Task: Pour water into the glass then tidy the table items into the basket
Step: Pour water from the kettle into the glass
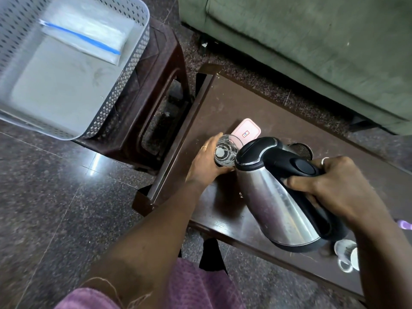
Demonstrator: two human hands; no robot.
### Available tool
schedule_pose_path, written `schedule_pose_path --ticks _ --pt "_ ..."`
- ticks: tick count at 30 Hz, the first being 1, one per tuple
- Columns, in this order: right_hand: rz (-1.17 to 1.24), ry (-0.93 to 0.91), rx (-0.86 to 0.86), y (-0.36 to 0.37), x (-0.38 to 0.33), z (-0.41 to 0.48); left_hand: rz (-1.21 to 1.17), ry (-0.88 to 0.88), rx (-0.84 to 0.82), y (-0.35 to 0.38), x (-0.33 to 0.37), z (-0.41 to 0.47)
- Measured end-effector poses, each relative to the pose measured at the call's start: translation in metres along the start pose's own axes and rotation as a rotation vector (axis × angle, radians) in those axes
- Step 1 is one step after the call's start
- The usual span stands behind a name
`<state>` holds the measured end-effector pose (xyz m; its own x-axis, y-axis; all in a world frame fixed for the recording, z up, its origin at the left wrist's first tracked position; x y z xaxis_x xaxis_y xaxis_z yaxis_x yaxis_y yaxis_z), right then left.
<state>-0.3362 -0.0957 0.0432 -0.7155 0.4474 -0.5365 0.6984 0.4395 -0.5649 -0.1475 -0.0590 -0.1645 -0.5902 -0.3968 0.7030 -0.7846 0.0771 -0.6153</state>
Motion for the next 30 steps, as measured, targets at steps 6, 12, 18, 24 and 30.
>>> schedule_pose_path --ticks 6,12,18,24,30 --pt "0.008 0.017 -0.014 0.0021 0.0028 0.0002 -0.008 0.002 0.006 -0.0013 0.0013 -0.0002" --pt "0.023 0.027 -0.020 0.0037 0.0051 -0.0007 -0.020 0.001 0.008 -0.0018 0.0021 -0.0011" --pt "0.024 0.034 -0.023 0.0032 0.0050 -0.0017 -0.042 -0.008 0.005 -0.0027 0.0028 -0.0024" --pt "0.000 0.030 -0.020 0.0032 0.0033 -0.0027 -0.051 -0.022 -0.003 -0.0040 0.0031 -0.0030" --pt "0.007 0.033 -0.028 0.0031 0.0015 -0.0035 -0.051 -0.017 0.006 -0.0065 0.0057 -0.0032"
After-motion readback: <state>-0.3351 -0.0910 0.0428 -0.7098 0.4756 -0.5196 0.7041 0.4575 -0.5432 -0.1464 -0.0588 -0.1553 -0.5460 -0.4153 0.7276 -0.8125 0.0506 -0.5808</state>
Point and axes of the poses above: each hand's wrist, its own z-axis towards the middle knuckle, its own y-axis out of the palm, x = y × z, the point moved 10 cm from there along z, towards the middle knuckle, and after that the axes turned 15 degrees about z, right-handed, at the moved point
